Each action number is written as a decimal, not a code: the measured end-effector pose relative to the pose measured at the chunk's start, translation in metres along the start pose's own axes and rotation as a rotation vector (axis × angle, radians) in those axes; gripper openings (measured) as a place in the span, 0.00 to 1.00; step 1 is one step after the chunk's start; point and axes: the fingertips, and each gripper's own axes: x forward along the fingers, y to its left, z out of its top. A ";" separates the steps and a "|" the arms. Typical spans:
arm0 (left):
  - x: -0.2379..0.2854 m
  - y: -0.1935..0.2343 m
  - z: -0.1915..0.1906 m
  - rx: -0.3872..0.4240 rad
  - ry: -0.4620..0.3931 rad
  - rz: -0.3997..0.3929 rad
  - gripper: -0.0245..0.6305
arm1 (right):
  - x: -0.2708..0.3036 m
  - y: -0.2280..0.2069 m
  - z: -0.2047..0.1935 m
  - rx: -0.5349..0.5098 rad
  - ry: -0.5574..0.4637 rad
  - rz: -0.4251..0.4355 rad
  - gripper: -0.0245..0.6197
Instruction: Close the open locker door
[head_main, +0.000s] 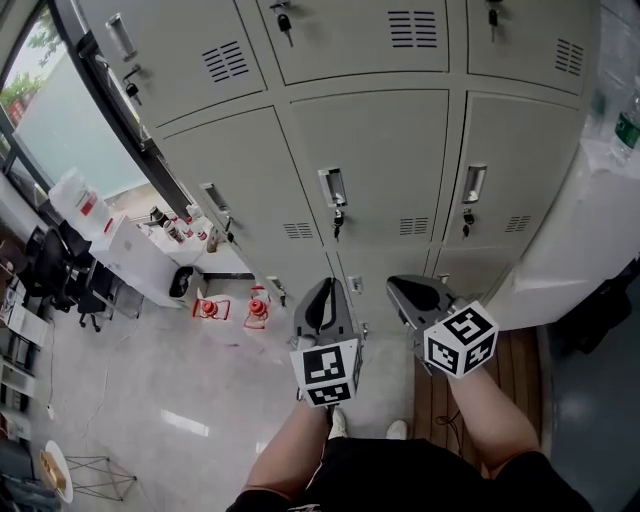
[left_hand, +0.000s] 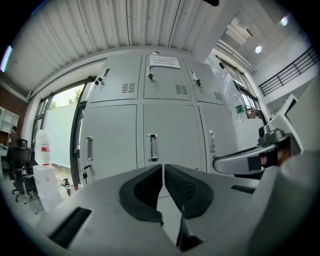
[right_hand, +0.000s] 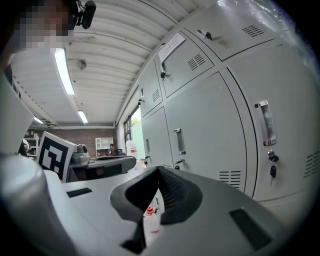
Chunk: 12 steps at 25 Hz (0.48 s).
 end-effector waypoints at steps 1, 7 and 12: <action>-0.007 0.000 0.001 -0.010 -0.004 -0.021 0.08 | 0.000 0.006 0.000 0.000 -0.001 0.001 0.12; -0.045 0.010 0.003 -0.058 -0.020 -0.152 0.07 | 0.004 0.046 0.003 -0.012 -0.015 -0.019 0.12; -0.078 0.027 0.002 -0.054 -0.030 -0.267 0.07 | 0.007 0.086 0.002 -0.026 -0.028 -0.074 0.12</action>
